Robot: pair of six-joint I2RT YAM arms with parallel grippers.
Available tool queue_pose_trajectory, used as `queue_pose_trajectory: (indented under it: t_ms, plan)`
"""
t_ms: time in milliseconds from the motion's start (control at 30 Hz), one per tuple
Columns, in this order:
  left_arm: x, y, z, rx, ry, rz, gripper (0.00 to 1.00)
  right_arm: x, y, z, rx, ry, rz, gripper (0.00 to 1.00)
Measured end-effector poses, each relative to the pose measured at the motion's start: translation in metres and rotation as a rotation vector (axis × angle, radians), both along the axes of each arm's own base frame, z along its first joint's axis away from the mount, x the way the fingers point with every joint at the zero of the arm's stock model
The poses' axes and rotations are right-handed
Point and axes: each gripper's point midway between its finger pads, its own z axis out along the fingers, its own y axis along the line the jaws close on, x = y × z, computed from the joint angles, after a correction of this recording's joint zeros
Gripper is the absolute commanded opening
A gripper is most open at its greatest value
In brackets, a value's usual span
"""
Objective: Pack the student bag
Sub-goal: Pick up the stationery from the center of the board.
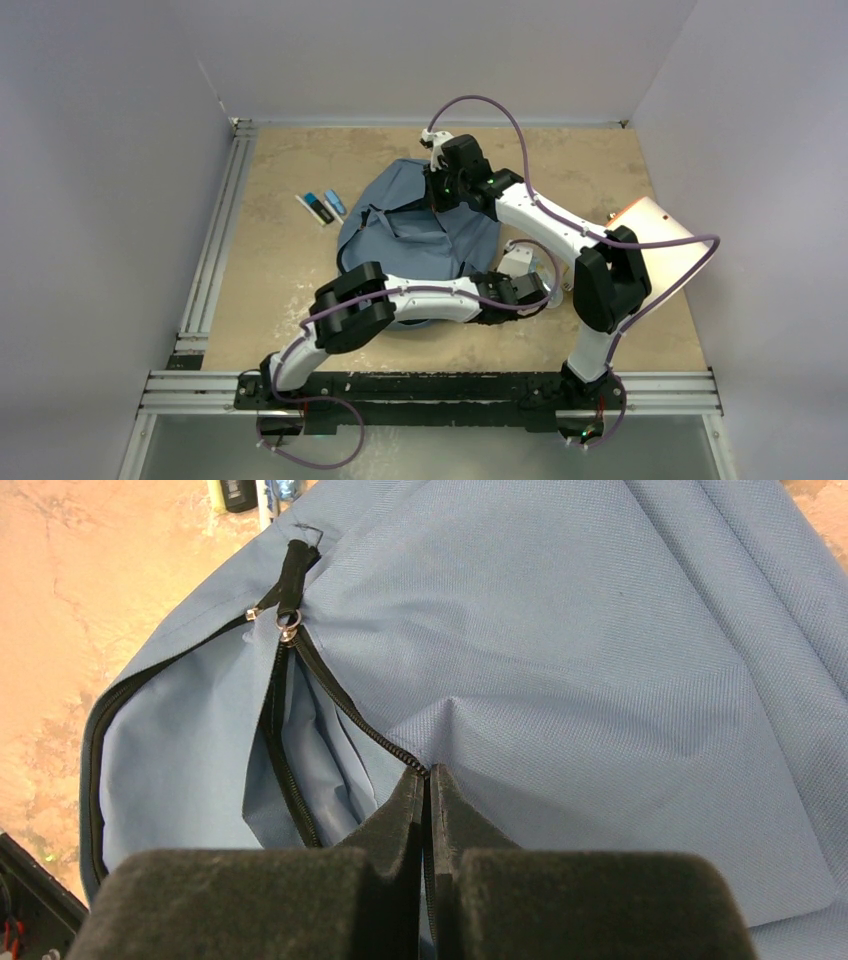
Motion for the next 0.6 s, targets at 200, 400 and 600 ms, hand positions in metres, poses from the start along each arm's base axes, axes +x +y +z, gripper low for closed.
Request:
queue_pose_trajectory:
  t_ms: [200,400,600]
  plan:
    - [-0.037,0.027,0.001,0.067,0.001,-0.074,0.00,0.000,-0.002,-0.006,-0.003,-0.006,-0.008,0.00]
    - [-0.086,0.088,0.021,0.048,0.049,-0.068,0.00,0.000,-0.010,-0.013,-0.012,-0.030,-0.041,0.00]
    - [-0.094,0.120,0.090,-0.200,0.033,-0.016,0.00,-0.005,-0.016,-0.002,0.027,-0.082,-0.058,0.00]
